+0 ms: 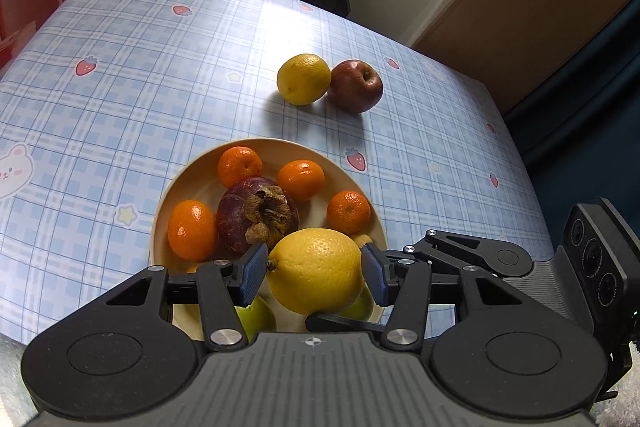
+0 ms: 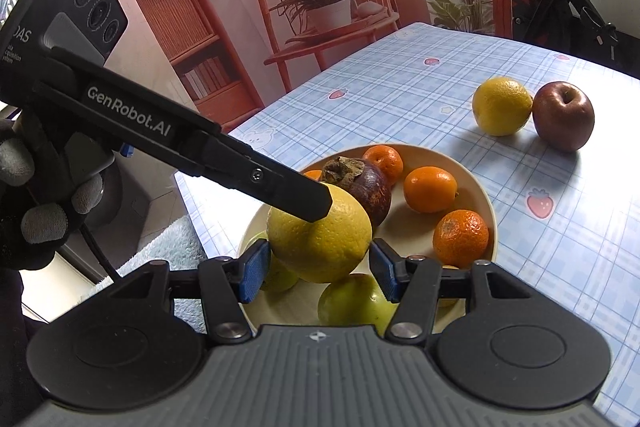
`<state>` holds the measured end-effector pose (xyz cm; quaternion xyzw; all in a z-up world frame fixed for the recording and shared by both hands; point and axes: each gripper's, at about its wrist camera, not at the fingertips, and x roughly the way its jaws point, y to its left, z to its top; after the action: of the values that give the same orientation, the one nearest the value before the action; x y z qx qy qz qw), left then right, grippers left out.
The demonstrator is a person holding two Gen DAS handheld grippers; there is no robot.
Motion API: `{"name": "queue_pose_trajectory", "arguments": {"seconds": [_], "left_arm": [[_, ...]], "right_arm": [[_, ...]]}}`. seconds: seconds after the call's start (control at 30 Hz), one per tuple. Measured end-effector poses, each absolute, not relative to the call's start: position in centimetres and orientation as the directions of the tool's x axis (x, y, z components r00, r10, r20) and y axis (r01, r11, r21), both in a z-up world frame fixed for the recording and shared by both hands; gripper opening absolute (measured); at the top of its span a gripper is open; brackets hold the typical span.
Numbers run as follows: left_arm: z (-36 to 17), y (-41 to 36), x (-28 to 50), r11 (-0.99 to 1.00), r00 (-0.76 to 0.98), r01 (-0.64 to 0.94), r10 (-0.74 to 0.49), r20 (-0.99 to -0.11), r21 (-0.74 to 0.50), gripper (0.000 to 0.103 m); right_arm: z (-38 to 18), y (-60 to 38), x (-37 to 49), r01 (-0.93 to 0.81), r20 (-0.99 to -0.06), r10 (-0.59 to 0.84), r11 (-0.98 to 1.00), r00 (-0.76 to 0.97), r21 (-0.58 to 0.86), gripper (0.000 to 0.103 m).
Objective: Organize fruits
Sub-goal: 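Lower the lemon onto the plate and open both grippers, then move both open grippers toward the remaining lemon and red apple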
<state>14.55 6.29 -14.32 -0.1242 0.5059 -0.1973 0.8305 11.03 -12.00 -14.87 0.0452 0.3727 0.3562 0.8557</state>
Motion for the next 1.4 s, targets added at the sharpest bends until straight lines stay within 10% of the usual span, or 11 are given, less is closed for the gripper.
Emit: {"name": "queue_pose_trajectory", "arguments": {"seconds": [1.4], "left_arm": [[-10.4, 6.8, 15.3, 0.929, 0.61, 0.212, -0.369, -0.701, -0.304, 0.054]], "right_arm": [[-11.5, -15.6, 11.8, -0.457, -0.547, 0.515, 0.853, 0.659, 0.252, 0.065]]}}
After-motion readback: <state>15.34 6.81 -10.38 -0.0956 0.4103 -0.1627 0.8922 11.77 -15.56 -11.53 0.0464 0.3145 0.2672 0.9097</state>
